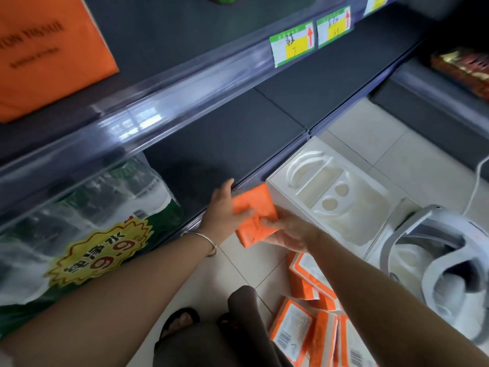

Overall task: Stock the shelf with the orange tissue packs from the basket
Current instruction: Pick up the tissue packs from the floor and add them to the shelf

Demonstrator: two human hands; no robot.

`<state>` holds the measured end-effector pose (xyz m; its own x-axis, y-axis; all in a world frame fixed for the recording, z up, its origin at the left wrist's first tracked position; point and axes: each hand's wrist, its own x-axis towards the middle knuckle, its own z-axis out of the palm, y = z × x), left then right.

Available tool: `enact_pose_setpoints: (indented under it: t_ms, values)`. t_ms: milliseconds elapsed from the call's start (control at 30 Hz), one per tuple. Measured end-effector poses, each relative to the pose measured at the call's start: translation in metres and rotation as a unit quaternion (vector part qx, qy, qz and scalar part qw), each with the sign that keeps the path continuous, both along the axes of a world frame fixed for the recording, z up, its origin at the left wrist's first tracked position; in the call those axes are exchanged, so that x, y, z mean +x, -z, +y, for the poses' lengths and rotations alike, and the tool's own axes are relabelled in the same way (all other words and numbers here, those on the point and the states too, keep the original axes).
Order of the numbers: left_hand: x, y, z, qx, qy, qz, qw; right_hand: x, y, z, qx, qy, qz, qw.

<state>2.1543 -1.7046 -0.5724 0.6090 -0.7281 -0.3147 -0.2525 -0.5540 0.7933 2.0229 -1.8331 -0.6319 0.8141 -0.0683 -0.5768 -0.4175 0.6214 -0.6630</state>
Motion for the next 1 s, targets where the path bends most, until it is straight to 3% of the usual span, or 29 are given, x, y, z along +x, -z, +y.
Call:
enact_pose_setpoints:
  t_ms: [67, 133, 267, 367, 433, 467, 533, 567, 733, 867, 1000]
  values:
    - [-0.006, -0.009, -0.005, -0.068, -0.065, 0.134, 0.987, 0.001, -0.010, -0.002, 0.051, 0.052, -0.070, 0.995]
    - [-0.012, -0.016, -0.006, -0.082, -0.099, 0.190, 0.973, 0.004, -0.019, 0.003, 0.086, 0.081, -0.112, 0.987]
    - [-0.009, -0.024, -0.003, -0.029, -0.089, 0.102, 0.990, 0.015, -0.020, 0.015, 0.049, 0.065, -0.037, 0.996]
    - [0.003, -0.018, 0.004, 0.086, -0.018, -0.025, 0.996, 0.019, -0.017, 0.020, -0.053, 0.030, 0.052, 0.997]
    - [0.007, -0.013, 0.013, 0.187, 0.065, -0.092, 0.976, 0.019, -0.007, 0.016, -0.179, 0.018, 0.125, 0.976]
    - [0.008, -0.009, 0.018, 0.231, 0.109, -0.122, 0.959, 0.019, 0.002, 0.012, -0.288, -0.010, 0.167, 0.943]
    - [0.006, 0.000, 0.026, 0.299, 0.185, -0.173, 0.920, 0.015, 0.027, 0.003, -0.505, -0.125, 0.212, 0.827]
    - [0.005, 0.005, 0.029, 0.320, 0.210, -0.195, 0.903, 0.015, 0.037, 0.001, -0.561, -0.183, 0.215, 0.778]
    - [0.004, 0.023, 0.030, 0.346, 0.269, -0.241, 0.866, 0.038, 0.064, 0.002, -0.672, -0.386, 0.179, 0.606]
    - [0.004, 0.032, 0.029, 0.351, 0.286, -0.246, 0.857, 0.058, 0.071, 0.003, -0.695, -0.454, 0.167, 0.532]
    - [0.006, 0.040, 0.030, 0.363, 0.296, -0.249, 0.847, 0.051, 0.075, 0.011, -0.702, -0.457, 0.179, 0.516]
